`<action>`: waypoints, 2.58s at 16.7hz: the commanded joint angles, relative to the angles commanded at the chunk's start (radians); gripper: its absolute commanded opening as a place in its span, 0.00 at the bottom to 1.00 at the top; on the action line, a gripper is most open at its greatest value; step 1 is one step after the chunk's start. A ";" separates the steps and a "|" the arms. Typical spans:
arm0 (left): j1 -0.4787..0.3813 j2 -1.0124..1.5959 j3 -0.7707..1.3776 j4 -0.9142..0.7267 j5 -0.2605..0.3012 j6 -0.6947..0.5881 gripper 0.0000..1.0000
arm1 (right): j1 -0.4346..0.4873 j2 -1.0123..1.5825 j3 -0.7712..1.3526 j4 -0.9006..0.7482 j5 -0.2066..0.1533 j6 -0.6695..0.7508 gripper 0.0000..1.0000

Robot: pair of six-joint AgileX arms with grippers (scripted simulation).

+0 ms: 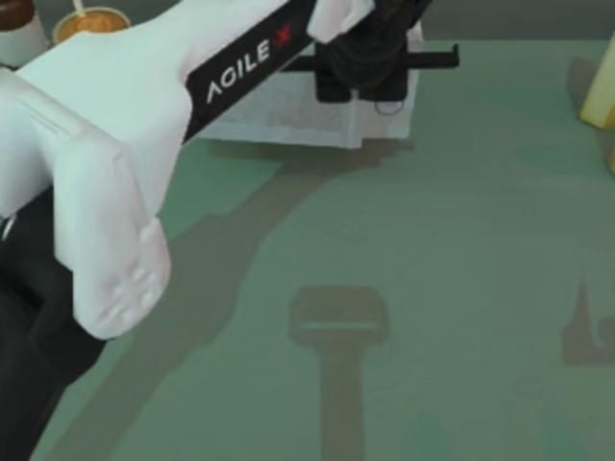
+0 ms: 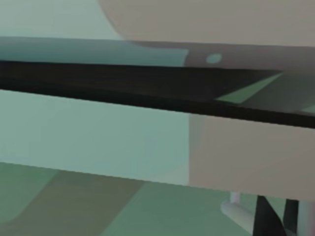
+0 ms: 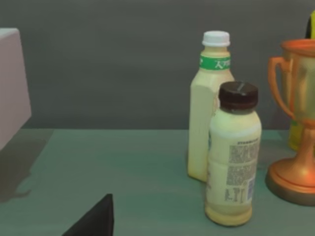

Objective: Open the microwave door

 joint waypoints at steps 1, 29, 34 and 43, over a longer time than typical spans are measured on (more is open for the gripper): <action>0.000 0.000 0.000 0.000 0.000 0.000 0.00 | 0.000 0.000 0.000 0.000 0.000 0.000 1.00; 0.002 -0.142 -0.255 0.139 0.036 0.087 0.00 | 0.000 0.000 0.000 0.000 0.000 0.000 1.00; 0.002 -0.142 -0.255 0.139 0.036 0.087 0.00 | 0.000 0.000 0.000 0.000 0.000 0.000 1.00; 0.002 -0.142 -0.255 0.139 0.036 0.087 0.00 | 0.000 0.000 0.000 0.000 0.000 0.000 1.00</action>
